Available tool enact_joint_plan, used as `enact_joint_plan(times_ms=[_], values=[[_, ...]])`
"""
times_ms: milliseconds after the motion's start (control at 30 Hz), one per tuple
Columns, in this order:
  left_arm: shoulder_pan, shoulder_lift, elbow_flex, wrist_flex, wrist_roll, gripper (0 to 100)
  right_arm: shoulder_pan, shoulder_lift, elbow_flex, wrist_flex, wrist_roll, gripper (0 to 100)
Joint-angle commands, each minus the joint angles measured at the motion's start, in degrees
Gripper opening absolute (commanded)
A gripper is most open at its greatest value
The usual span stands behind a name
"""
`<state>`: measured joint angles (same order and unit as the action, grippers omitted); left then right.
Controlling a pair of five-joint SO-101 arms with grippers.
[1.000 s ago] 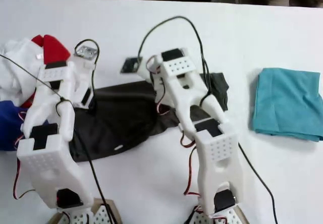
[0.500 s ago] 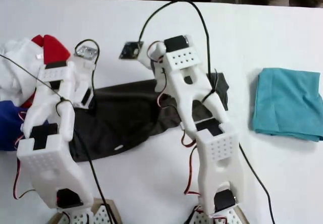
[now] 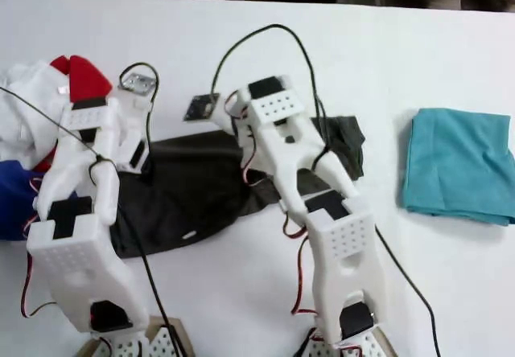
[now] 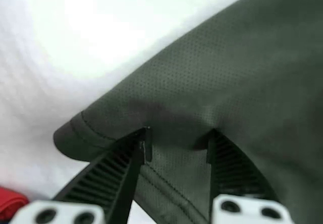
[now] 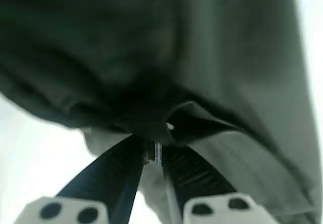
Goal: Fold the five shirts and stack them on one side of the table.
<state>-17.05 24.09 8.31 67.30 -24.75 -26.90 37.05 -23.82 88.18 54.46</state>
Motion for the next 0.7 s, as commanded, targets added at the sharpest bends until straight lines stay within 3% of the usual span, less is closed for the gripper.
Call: enact_joint_plan(times_ms=[0,133,433,667], values=[[0.88,0.53,-1.10,-1.58,-0.09,20,-0.22,-3.21,0.00,-4.97,-0.70,2.0],[0.53,0.18,-1.19,-2.46,3.43,20,0.04,-3.74,0.00,-5.23,-0.79,2.0],[-3.96,1.85,-8.13,-4.92,3.34,20,0.04,-13.67,-6.24,6.73,-3.96,2.0],[-4.22,2.64,-11.21,-4.92,3.25,20,1.01,-24.22,-2.20,8.22,-4.13,2.0]])
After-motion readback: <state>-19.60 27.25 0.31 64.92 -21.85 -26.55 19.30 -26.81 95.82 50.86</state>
